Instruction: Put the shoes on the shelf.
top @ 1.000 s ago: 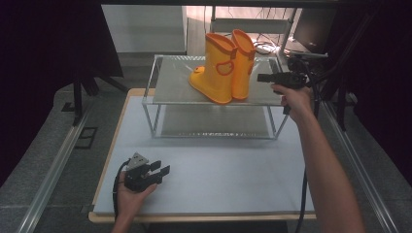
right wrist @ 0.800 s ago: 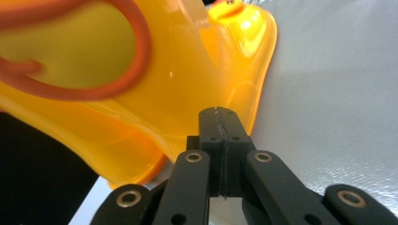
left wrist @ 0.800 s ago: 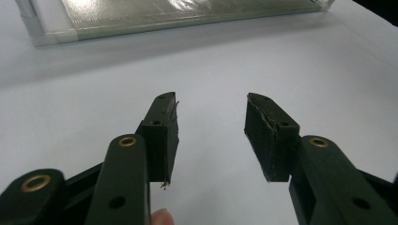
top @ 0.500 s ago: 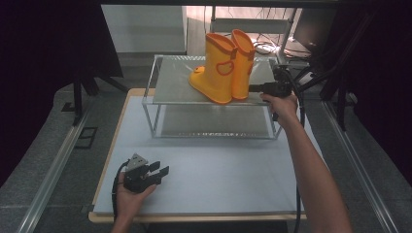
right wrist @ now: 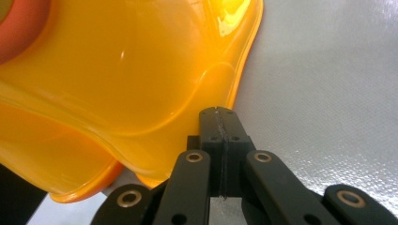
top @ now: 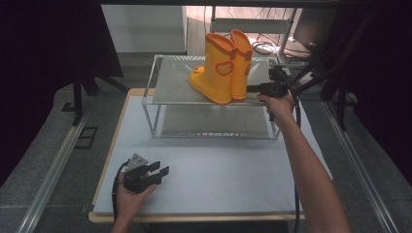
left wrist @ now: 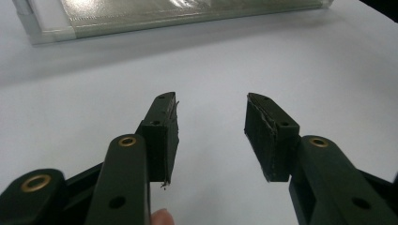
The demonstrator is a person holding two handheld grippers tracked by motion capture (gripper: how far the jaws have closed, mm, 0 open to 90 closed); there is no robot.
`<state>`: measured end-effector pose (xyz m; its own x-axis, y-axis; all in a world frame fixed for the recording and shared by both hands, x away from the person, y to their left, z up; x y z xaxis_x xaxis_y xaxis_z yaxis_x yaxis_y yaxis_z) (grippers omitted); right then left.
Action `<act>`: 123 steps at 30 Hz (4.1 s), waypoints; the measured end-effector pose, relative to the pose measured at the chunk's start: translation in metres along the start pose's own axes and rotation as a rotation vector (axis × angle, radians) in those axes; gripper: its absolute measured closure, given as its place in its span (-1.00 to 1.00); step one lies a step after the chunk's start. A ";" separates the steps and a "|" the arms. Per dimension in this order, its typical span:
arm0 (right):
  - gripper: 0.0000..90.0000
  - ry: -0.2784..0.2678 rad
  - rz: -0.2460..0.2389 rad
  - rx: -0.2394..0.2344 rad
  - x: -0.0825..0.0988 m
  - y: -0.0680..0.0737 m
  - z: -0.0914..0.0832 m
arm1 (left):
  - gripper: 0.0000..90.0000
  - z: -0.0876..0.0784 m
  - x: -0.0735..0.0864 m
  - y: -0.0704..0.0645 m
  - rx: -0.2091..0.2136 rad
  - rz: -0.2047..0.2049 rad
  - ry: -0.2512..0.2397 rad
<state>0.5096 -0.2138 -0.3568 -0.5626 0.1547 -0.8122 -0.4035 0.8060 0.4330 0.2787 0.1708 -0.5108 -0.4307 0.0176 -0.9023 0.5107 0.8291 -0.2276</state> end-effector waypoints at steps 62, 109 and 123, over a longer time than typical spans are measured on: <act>1.00 -0.028 0.022 -0.150 0.013 0.041 0.008 | 0.21 0.004 0.002 -0.004 0.014 0.006 0.013; 1.00 0.020 -0.033 -0.111 0.027 0.053 0.023 | 0.21 0.000 0.003 0.000 0.013 -0.001 0.001; 0.80 -0.101 -0.076 -0.222 0.044 0.041 -0.049 | 0.20 0.002 0.001 -0.005 0.016 0.007 0.004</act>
<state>0.4332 -0.2024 -0.3553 -0.4541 0.1634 -0.8758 -0.5971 0.6738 0.4353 0.2768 0.1655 -0.5113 -0.4299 0.0257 -0.9025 0.5258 0.8198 -0.2271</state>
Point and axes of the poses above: each handheld gripper's, and its own axes: z roughly forward along the jaws, x roughly out of its underside, y roughly to its left, the point moved 3 cm from there along z, roughly forward along the jaws, and after that the axes turned 13 degrees about -y, right-handed, at the moved point
